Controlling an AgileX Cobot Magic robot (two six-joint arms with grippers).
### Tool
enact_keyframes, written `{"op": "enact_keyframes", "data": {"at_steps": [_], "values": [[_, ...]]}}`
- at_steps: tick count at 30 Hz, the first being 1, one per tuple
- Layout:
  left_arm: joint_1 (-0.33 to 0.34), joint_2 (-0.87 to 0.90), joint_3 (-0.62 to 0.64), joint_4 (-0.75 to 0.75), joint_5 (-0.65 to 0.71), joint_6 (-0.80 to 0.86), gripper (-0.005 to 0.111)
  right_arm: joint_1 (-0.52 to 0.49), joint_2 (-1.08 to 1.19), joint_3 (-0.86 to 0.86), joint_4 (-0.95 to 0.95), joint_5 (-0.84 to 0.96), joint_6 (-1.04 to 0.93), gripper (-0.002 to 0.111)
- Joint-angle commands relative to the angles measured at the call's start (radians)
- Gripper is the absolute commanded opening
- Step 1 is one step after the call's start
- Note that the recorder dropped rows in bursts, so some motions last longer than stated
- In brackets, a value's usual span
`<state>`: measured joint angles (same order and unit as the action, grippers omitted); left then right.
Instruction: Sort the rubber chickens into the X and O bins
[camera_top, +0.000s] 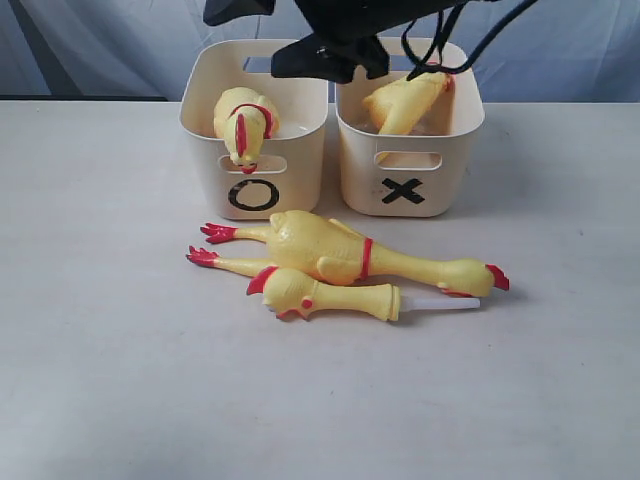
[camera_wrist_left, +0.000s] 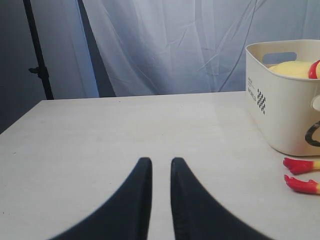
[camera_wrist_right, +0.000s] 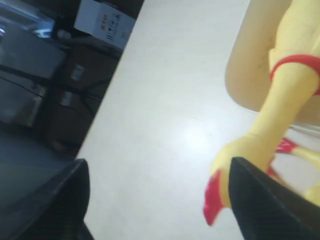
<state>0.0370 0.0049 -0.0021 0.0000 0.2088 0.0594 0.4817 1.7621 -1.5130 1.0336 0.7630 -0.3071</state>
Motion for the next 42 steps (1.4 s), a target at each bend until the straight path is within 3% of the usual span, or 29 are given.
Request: {"op": "enact_keyframes", "data": {"at_steps": [1, 11, 17, 42], "values": [[0.001, -0.005, 0.002, 0.000, -0.004, -0.006, 0.014, -0.005, -0.097, -0.007, -0.249, 0.055, -0.005, 0.072], [0.001, -0.005, 0.002, 0.000, -0.004, -0.006, 0.014, -0.003, -0.256, -0.007, -0.603, 0.295, -0.005, 0.072], [0.001, -0.005, 0.002, 0.000, -0.008, -0.006, 0.014, -0.003, -0.267, -0.007, -0.717, 0.458, -0.005, 0.072], [0.001, -0.005, 0.002, 0.000, -0.012, -0.006, 0.014, -0.003, -0.279, 0.340, -0.754, 0.438, 0.020, 0.072]]}}
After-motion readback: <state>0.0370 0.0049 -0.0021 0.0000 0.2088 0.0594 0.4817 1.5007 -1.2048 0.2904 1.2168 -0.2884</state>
